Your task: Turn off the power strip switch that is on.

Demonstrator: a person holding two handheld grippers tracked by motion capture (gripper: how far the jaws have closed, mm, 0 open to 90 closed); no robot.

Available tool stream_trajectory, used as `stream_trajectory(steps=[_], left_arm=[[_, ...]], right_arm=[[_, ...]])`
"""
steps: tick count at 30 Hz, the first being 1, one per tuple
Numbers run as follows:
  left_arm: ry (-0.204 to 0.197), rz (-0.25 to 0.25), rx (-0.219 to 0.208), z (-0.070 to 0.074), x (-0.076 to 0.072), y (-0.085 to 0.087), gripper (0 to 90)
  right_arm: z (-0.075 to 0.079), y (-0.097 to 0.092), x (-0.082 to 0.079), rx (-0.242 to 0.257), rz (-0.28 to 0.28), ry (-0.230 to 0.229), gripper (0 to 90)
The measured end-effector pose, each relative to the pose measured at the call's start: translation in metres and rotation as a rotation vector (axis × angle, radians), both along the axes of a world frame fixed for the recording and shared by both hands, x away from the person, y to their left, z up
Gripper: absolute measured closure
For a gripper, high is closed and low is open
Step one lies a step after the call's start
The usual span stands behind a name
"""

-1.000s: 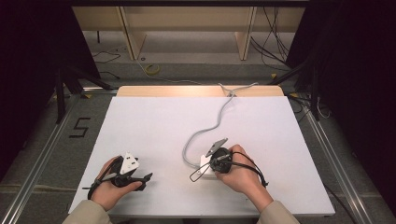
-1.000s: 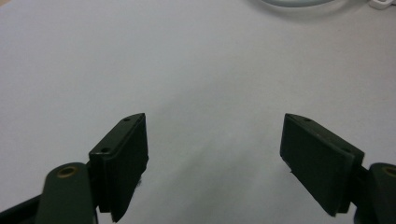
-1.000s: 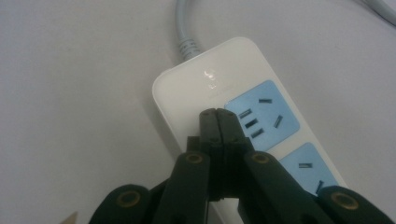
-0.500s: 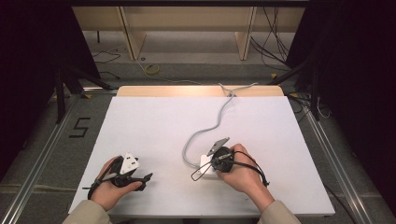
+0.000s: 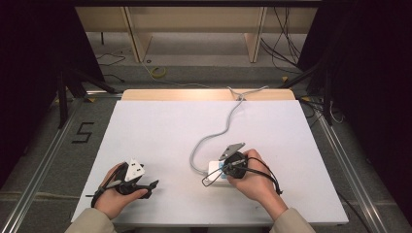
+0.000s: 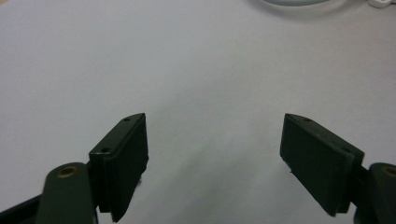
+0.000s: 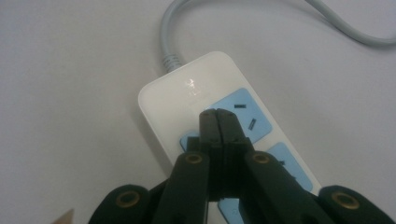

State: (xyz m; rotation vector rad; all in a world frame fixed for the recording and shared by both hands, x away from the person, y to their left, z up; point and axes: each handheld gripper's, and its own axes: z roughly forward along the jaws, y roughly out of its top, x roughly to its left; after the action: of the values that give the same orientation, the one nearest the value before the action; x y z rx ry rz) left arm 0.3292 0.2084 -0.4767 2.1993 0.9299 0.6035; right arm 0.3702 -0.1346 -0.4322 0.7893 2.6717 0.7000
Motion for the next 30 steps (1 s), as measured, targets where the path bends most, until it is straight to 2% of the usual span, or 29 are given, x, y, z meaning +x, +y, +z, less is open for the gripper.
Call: stream_trajectory(steps=[5,30], left_arm=[[0.001,0.001,0.000,0.000,0.000,0.000,23.4],[0.000,0.000,0.002,0.000,0.000,-0.001,23.4]], right_arm=[[0.000,-0.007,-0.001,0.015,-0.023,0.010,90.0],[0.002,-0.040,-0.005,0.093,-0.091,-0.037,88.9]])
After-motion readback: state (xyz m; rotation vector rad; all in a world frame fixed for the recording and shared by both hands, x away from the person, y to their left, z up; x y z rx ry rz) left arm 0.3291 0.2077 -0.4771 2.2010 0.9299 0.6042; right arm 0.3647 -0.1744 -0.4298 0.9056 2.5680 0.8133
